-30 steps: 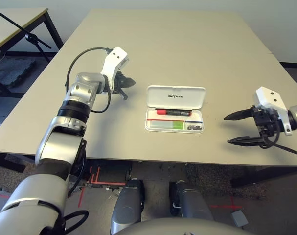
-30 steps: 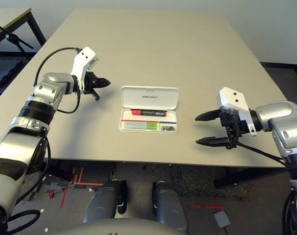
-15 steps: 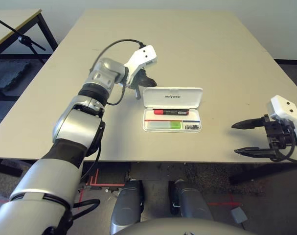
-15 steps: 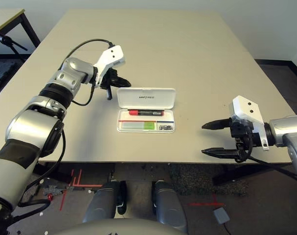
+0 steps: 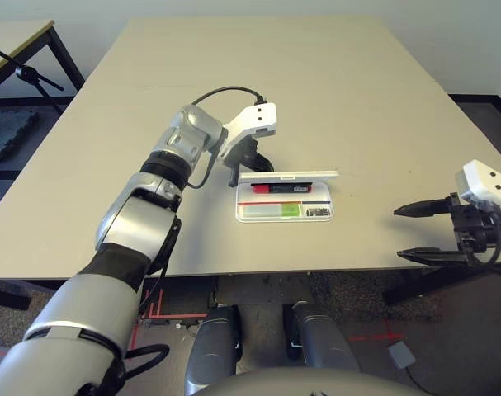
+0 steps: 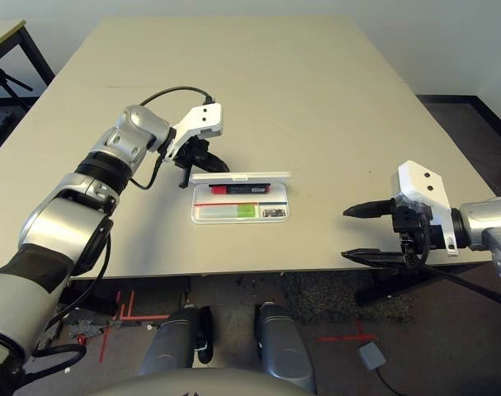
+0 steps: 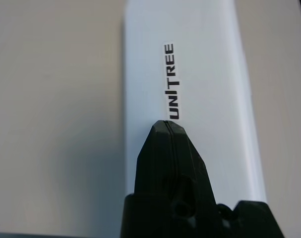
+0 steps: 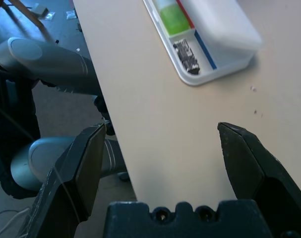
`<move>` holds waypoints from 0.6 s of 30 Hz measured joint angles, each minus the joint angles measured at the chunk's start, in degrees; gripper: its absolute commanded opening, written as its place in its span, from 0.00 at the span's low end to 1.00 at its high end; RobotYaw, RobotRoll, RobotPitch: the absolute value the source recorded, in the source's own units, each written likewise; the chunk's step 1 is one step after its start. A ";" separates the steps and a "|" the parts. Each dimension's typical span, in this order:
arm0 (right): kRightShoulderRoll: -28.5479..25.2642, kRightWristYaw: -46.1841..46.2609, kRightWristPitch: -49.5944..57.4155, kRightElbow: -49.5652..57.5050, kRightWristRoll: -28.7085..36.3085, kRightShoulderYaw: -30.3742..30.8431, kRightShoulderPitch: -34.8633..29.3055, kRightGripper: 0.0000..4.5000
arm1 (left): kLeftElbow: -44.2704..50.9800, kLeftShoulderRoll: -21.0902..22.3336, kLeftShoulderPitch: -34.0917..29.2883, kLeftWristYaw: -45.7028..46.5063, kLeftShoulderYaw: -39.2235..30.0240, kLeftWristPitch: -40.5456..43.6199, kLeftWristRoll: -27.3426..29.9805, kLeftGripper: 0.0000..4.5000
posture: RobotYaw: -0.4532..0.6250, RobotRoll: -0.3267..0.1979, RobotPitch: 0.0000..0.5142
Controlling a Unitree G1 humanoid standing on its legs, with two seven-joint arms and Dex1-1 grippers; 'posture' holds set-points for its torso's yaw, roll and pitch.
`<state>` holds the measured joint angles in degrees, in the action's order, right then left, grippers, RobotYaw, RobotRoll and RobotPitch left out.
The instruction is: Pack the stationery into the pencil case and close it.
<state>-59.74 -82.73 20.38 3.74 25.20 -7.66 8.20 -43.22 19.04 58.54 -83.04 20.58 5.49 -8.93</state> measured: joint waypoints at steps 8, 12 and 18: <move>0.94 -0.24 -0.28 -1.36 -0.09 1.71 1.50 1.00 | 12.02 0.75 -5.50 -1.23 2.18 6.55 0.13 0.01 | 0.49 0.62 0.18; 1.33 -0.18 -0.29 -1.34 -0.09 2.15 1.39 1.00 | 13.42 0.86 -6.54 -1.11 3.14 7.30 0.13 0.01 | 0.48 0.62 0.18; 1.70 0.84 -0.28 -0.63 -0.04 2.13 -0.25 1.00 | 13.27 0.70 -6.52 0.65 3.71 7.02 -0.03 0.01 | 0.47 0.62 0.18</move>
<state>-58.03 -81.89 20.10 3.11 25.16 -5.52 7.96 -29.95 19.74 52.02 -82.39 24.29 12.51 -8.96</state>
